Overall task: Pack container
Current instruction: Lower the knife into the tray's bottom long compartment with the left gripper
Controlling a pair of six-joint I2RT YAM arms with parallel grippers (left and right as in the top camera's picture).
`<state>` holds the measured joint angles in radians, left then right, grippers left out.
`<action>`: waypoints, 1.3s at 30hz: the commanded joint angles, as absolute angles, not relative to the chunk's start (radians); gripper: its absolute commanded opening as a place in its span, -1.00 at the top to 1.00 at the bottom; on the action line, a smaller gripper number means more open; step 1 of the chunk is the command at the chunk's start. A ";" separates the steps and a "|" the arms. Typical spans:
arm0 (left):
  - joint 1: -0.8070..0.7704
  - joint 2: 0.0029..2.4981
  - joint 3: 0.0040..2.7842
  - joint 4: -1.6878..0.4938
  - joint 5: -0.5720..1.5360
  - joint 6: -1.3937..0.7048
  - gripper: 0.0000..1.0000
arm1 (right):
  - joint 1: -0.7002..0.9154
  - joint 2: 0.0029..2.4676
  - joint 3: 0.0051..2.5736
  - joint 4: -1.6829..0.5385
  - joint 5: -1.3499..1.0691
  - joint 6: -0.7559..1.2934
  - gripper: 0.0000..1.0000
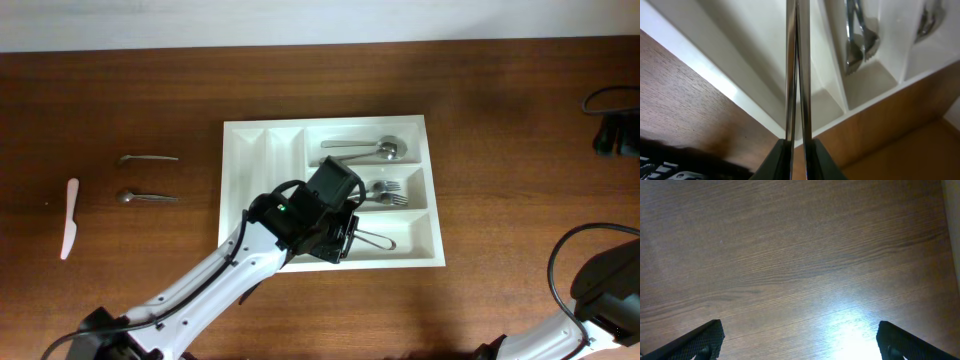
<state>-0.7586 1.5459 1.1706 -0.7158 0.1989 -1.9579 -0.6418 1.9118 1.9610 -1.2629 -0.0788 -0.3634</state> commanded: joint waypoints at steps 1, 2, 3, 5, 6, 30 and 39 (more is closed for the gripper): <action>-0.776 1.567 1.180 -0.715 0.213 -1.990 0.90 | -0.648 1.911 1.961 -1.263 -0.073 -0.355 -0.98; -0.785 1.570 1.180 -0.715 0.214 -1.990 0.88 | -0.648 1.911 1.961 -1.263 -0.074 -0.355 -0.98; -0.795 1.572 1.180 -0.718 0.215 -1.990 0.88 | -0.648 1.911 1.961 -1.263 -0.074 -0.355 -0.98; -0.824 1.575 1.180 -0.722 0.213 -1.990 0.88 | -0.648 1.911 1.961 -1.263 -0.073 -0.355 -0.98; -0.836 1.575 1.180 -0.722 0.213 -1.990 0.88 | -0.648 1.911 1.961 -1.263 -0.074 -0.355 -0.98; -0.891 1.626 1.180 -0.726 0.189 -1.991 0.88 | -0.648 1.911 1.961 -1.263 -0.074 -0.355 -0.98; -0.901 1.626 1.180 -0.720 0.232 -1.991 0.90 | -0.648 1.911 1.961 -1.263 -0.073 -0.355 -0.98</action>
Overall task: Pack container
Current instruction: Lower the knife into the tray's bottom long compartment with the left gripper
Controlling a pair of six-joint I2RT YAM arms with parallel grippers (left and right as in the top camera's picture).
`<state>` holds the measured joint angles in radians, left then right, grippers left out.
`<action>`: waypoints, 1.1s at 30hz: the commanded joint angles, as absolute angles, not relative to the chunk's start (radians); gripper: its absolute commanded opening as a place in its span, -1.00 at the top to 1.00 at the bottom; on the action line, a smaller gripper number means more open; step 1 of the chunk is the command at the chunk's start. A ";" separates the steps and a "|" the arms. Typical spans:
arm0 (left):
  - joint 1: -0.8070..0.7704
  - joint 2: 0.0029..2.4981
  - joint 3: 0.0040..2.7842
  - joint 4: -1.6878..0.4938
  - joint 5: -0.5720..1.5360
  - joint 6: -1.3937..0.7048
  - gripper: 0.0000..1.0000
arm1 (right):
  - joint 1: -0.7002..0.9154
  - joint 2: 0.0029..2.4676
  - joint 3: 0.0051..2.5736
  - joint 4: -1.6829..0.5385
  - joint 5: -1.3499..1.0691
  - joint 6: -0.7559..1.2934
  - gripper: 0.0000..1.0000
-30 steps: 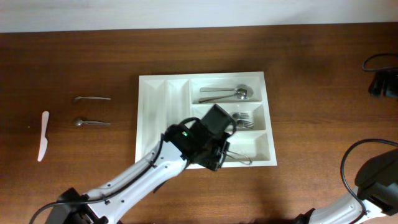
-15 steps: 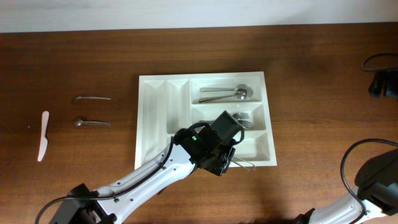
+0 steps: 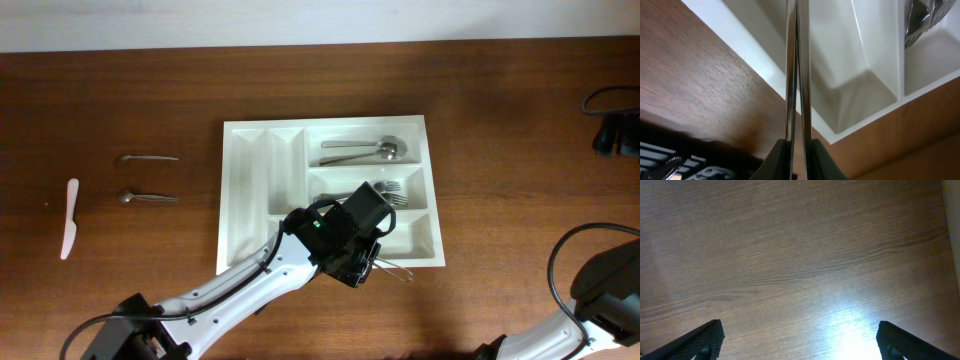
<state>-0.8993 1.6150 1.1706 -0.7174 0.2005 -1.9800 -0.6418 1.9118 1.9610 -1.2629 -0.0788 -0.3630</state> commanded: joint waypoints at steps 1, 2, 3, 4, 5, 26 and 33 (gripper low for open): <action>-0.901 1.626 1.180 -0.724 0.231 -1.991 0.90 | -0.648 1.911 1.961 -1.263 -0.074 -0.355 -0.98; -0.901 1.626 1.180 -0.727 0.227 -1.991 0.90 | -0.648 1.911 1.961 -1.263 -0.074 -0.355 -0.98; -0.901 1.626 1.180 -0.730 0.220 -1.991 0.90 | -0.648 1.911 1.961 -1.263 -0.074 -0.355 -0.98; -0.901 1.626 1.180 -0.732 0.210 -1.991 0.89 | -0.648 1.911 1.961 -1.263 -0.074 -0.355 -0.97; -0.900 1.626 1.180 -0.732 0.201 -1.991 0.89 | -0.648 1.911 1.961 -1.263 -0.073 -0.355 -0.98; -0.871 1.682 1.179 -0.688 0.159 -1.991 0.55 | -0.648 1.911 1.961 -1.263 -0.073 -0.355 -0.98; -0.837 1.694 1.179 -0.680 0.160 -1.991 0.49 | -0.648 1.911 1.961 -1.263 -0.074 -0.355 -0.98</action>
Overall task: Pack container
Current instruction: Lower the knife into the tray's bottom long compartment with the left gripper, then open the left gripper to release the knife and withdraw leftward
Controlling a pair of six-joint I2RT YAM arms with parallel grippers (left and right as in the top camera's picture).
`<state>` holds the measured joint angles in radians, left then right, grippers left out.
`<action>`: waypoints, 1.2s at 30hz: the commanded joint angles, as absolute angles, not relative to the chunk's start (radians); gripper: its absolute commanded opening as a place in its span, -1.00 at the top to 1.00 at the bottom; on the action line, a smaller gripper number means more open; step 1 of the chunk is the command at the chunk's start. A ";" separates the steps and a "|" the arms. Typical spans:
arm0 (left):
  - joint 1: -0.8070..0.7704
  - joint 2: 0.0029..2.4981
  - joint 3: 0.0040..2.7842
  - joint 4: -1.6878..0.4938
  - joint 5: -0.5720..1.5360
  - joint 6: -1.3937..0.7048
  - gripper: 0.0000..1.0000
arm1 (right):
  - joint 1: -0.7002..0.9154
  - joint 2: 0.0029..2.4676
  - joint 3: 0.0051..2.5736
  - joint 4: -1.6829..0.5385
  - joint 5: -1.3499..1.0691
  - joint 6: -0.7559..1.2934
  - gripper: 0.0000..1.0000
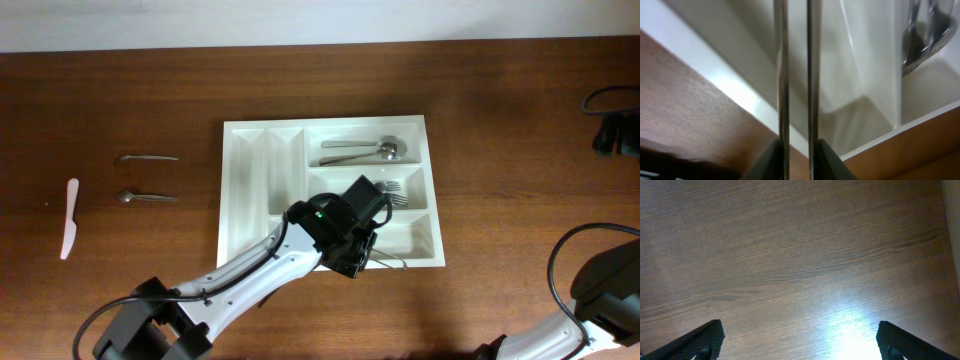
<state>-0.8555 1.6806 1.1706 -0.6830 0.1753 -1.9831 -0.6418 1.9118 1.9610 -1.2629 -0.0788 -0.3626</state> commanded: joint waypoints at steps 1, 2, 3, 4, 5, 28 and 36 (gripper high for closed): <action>-0.833 1.694 1.179 -0.680 0.160 -1.991 0.48 | -0.648 1.911 1.961 -1.263 -0.074 -0.355 -0.98; -0.829 1.694 1.179 -0.680 0.160 -1.991 0.46 | -0.648 1.911 1.961 -1.263 -0.074 -0.355 -0.98; -0.826 1.694 1.179 -0.680 0.160 -1.991 0.43 | -0.648 1.911 1.961 -1.263 -0.074 -0.355 -0.98; -0.822 1.694 1.179 -0.680 0.160 -1.991 0.39 | -0.648 1.911 1.961 -1.263 -0.074 -0.355 -0.98; -0.819 1.694 1.179 -0.680 0.160 -1.991 0.34 | -0.648 1.911 1.961 -1.263 -0.074 -0.355 -0.98; -0.769 1.687 1.185 -0.410 0.078 -1.711 -0.65 | -0.648 1.911 1.961 -1.263 -0.074 -0.355 -0.98; -0.680 1.607 1.236 -0.408 0.077 -1.303 -0.94 | -0.648 1.911 1.961 -1.263 -0.074 -0.355 -0.98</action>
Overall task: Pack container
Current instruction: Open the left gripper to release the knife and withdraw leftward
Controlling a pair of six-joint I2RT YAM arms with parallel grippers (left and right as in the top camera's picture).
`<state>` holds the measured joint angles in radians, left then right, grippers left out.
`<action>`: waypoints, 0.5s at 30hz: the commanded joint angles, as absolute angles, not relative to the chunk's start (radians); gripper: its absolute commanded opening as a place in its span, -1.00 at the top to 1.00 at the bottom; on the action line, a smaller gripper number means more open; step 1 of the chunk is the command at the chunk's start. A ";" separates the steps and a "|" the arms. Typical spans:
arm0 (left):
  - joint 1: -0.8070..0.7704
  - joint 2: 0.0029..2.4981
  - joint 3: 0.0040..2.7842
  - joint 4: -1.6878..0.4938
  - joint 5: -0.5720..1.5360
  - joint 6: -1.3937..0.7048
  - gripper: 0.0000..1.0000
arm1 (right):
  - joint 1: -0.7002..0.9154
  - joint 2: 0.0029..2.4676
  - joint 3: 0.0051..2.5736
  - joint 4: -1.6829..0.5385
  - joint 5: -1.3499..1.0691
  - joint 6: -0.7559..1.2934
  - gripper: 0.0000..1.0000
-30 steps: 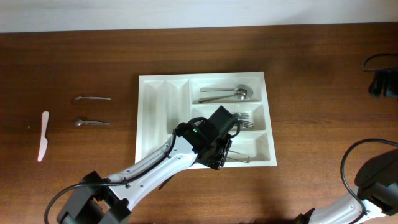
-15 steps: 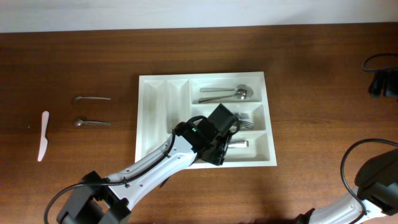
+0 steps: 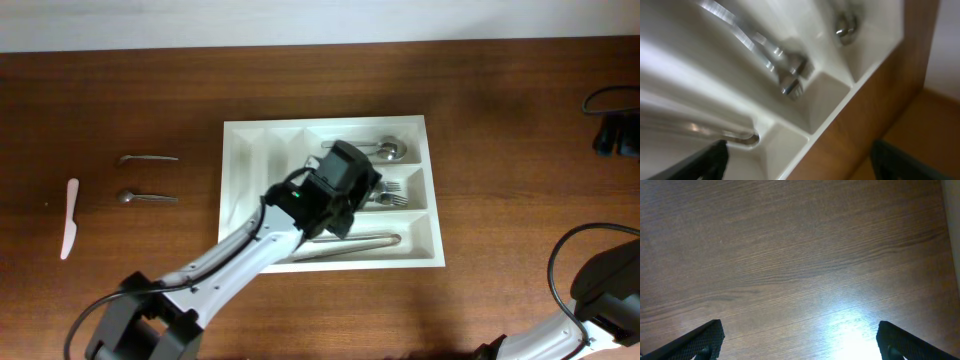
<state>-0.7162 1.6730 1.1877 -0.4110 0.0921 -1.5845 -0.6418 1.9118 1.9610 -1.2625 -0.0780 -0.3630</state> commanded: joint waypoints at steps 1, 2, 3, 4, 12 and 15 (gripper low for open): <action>-0.663 1.590 1.244 -0.408 0.078 -1.167 -0.99 | -0.648 1.911 1.961 -1.263 -0.074 -0.355 -0.98; -0.648 1.574 1.249 -0.409 0.084 -1.031 -0.99 | -0.648 1.911 1.961 -1.263 -0.074 -0.355 -0.98; -0.632 1.554 1.251 -0.414 0.097 -0.872 -0.99 | -0.648 1.911 1.961 -1.263 -0.074 -0.355 -0.98; -0.618 1.534 1.251 -0.429 0.110 -0.748 -0.99 | -0.648 1.911 1.961 -1.263 -0.074 -0.355 -0.98; -0.443 1.376 1.251 -0.797 0.040 -0.476 -0.99 | -0.648 1.911 1.961 -1.263 -0.074 -0.355 -0.98; -0.367 1.343 1.251 -0.841 0.009 -0.476 -0.98 | -0.648 1.911 1.961 -1.263 -0.073 -0.355 -0.98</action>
<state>-0.4217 1.3731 1.2430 -0.8307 0.0616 -0.5770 -0.6418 1.9118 1.9610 -1.2629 -0.0772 -0.3630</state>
